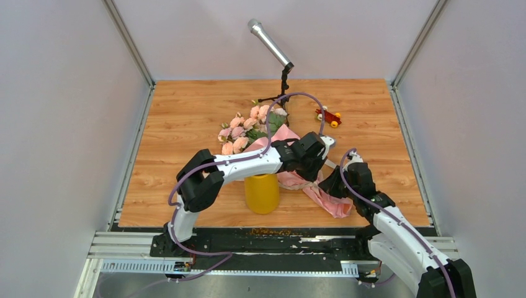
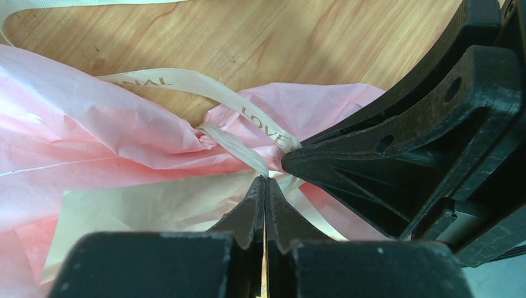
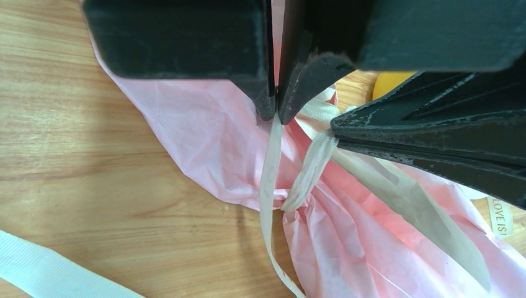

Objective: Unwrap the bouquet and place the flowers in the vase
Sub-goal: Untie the ribbon from the wrapping paper.

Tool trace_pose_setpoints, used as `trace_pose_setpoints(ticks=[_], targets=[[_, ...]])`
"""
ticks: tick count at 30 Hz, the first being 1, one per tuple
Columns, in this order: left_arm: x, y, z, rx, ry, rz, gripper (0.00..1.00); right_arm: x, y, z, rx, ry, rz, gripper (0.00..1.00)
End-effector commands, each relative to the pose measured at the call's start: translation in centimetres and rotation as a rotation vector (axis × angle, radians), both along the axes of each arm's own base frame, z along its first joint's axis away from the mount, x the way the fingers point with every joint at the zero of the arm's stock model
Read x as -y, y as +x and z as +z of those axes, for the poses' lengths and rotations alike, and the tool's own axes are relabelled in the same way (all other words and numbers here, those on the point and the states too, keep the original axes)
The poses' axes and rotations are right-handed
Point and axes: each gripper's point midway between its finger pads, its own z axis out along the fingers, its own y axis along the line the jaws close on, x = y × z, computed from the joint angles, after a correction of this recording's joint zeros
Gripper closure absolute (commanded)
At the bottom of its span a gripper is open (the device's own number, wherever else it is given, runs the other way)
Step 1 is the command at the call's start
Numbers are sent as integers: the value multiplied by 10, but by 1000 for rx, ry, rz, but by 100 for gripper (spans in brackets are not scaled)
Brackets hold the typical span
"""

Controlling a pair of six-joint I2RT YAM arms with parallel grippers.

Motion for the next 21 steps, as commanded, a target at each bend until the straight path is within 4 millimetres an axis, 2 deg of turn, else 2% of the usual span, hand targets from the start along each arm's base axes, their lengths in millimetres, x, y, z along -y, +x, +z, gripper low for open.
trace_pose_setpoints(ticks=[1,8,11,14,16,18,21], targets=[[18,8,44,42,-116,16,100,5,2,-3,13,-21,-19,93],[31,16,65,22,-231,67,100,5,0,-8,8,-19,-21,93],[33,19,68,2,-269,83,100,5,0,-6,14,-22,-12,90],[32,22,69,-2,-272,86,100,6,1,7,43,-23,-11,79],[29,23,69,-2,-269,88,100,7,1,16,67,-19,-16,65],[27,25,69,-5,-264,88,100,10,1,27,97,-16,-29,55],[22,28,69,-7,-263,96,100,12,-1,44,149,-2,-39,48]])
